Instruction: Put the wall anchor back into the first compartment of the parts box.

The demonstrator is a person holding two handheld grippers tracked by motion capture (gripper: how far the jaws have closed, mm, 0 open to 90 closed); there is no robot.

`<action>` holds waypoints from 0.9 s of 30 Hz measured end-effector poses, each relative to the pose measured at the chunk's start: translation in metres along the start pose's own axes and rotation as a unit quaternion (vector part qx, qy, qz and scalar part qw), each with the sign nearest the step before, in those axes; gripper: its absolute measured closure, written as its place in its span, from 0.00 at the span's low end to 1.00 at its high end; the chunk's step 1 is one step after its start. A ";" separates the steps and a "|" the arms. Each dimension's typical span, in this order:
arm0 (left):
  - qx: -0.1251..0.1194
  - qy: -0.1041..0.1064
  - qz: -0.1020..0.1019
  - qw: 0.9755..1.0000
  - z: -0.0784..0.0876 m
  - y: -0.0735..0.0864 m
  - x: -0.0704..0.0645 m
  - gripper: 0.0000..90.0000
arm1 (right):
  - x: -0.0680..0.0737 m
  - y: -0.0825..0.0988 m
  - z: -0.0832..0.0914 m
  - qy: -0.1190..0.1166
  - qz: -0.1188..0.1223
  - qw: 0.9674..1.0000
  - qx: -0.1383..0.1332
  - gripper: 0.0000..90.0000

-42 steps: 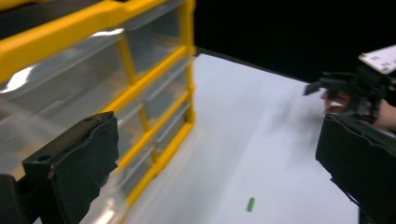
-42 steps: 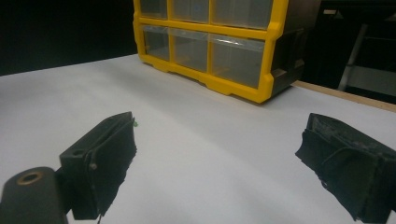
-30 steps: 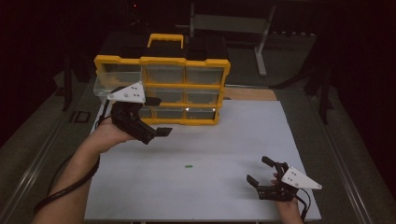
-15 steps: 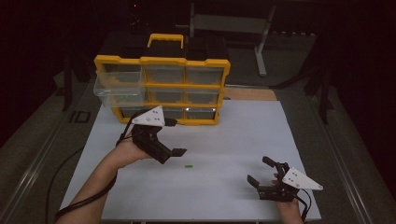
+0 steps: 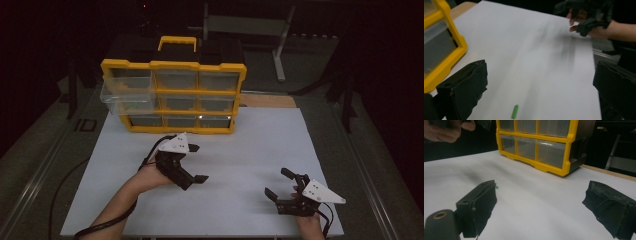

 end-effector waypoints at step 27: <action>0.105 -0.036 0.015 0.994 -0.076 0.078 0.027 0.48 | 0.001 0.001 -0.001 -0.002 -0.001 1.000 0.003 0.11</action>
Point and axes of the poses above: each handheld gripper's, and its own axes: z roughly backward along the jaws, y roughly out of its underside, x roughly to its left, the point moved 9 cm from there along -z, roughly forward along the jaws, and after that the axes turned 7 degrees about x, right-handed, at the moved point
